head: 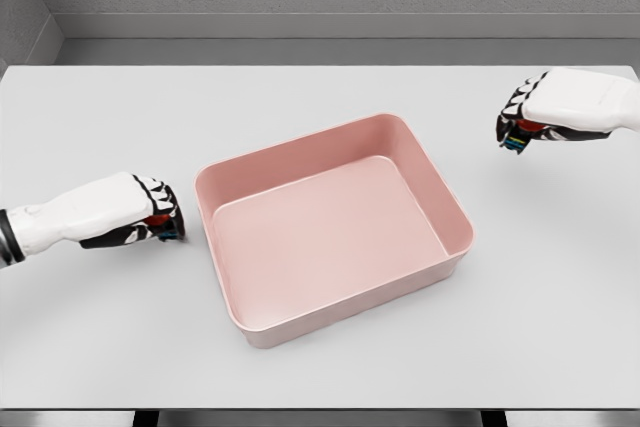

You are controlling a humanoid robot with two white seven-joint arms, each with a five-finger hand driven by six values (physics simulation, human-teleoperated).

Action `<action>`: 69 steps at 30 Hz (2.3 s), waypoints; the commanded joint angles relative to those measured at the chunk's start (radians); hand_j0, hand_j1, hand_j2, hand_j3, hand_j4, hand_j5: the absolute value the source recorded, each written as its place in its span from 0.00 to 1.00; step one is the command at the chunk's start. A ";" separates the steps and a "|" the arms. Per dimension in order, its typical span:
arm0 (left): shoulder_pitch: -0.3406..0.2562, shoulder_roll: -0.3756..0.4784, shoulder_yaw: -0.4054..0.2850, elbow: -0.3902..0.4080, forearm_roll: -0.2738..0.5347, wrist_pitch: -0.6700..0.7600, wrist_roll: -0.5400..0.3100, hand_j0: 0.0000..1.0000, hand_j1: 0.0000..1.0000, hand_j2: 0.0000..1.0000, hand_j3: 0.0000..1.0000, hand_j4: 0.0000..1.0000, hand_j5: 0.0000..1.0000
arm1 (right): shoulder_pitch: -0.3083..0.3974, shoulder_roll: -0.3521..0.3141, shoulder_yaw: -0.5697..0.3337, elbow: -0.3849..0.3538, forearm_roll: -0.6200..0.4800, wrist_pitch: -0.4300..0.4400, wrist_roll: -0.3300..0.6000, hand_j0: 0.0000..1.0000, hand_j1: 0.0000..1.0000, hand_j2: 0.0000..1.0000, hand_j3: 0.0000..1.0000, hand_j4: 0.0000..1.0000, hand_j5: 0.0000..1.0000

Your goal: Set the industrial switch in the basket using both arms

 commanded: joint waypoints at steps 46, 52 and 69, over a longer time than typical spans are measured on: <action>-0.278 -0.102 -0.078 -0.149 0.135 0.001 -0.052 0.47 0.47 0.47 0.47 0.47 0.47 | -0.026 0.154 -0.015 -0.269 -0.018 0.001 0.042 0.99 0.99 0.99 0.99 0.99 0.99; -0.327 -0.154 -0.136 -0.149 0.132 0.001 -0.067 0.48 0.48 0.48 0.48 0.48 0.48 | -0.026 0.168 -0.007 -0.269 -0.020 0.001 0.040 1.00 1.00 1.00 1.00 1.00 1.00; -0.408 -0.219 -0.182 -0.150 0.130 0.001 -0.066 0.90 0.90 0.90 0.90 0.90 0.90 | 0.028 -0.001 -0.038 -0.013 -0.078 0.001 0.028 1.00 1.00 1.00 1.00 1.00 1.00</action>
